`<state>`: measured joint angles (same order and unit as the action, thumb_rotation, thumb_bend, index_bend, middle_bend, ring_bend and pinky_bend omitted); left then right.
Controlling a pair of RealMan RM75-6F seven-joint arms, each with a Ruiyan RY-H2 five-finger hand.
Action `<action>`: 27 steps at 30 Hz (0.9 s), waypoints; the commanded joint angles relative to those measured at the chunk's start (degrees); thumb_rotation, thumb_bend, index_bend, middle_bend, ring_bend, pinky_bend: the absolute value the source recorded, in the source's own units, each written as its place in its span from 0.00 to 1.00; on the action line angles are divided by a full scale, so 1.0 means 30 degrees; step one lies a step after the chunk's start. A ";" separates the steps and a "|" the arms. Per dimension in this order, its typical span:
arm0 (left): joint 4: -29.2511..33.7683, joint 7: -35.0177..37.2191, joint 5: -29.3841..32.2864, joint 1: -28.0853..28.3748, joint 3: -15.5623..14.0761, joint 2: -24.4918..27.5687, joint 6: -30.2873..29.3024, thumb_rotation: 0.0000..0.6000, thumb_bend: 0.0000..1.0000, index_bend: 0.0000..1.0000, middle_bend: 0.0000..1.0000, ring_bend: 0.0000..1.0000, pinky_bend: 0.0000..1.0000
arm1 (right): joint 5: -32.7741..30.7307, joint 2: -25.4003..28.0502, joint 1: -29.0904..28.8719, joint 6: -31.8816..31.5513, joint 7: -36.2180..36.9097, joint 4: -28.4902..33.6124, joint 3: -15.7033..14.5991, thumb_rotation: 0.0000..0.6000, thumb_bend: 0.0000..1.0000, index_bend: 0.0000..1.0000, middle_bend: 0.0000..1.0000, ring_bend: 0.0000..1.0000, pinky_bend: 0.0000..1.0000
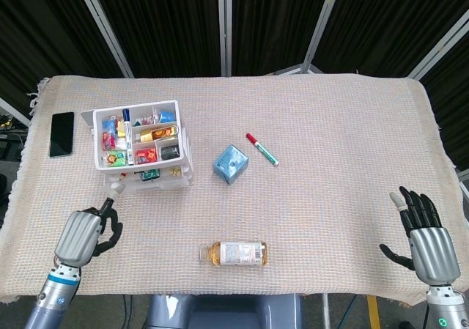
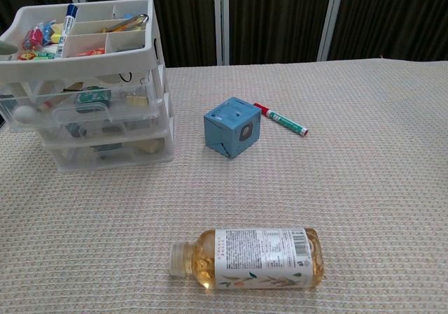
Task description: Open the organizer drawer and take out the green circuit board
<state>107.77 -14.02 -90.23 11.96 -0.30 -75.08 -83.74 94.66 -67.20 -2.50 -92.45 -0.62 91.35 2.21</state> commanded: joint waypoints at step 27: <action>0.1880 -0.4091 0.7258 0.2190 0.2648 0.0577 0.3586 1.00 0.55 0.26 0.83 0.86 0.76 | -0.0030 0.0019 -0.0042 0.0103 0.0089 -0.0023 0.0002 1.00 0.03 0.09 0.00 0.00 0.00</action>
<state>113.36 -26.07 -68.80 18.27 7.48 -73.25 -73.19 94.57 -67.14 -2.63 -92.14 -0.35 91.28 2.22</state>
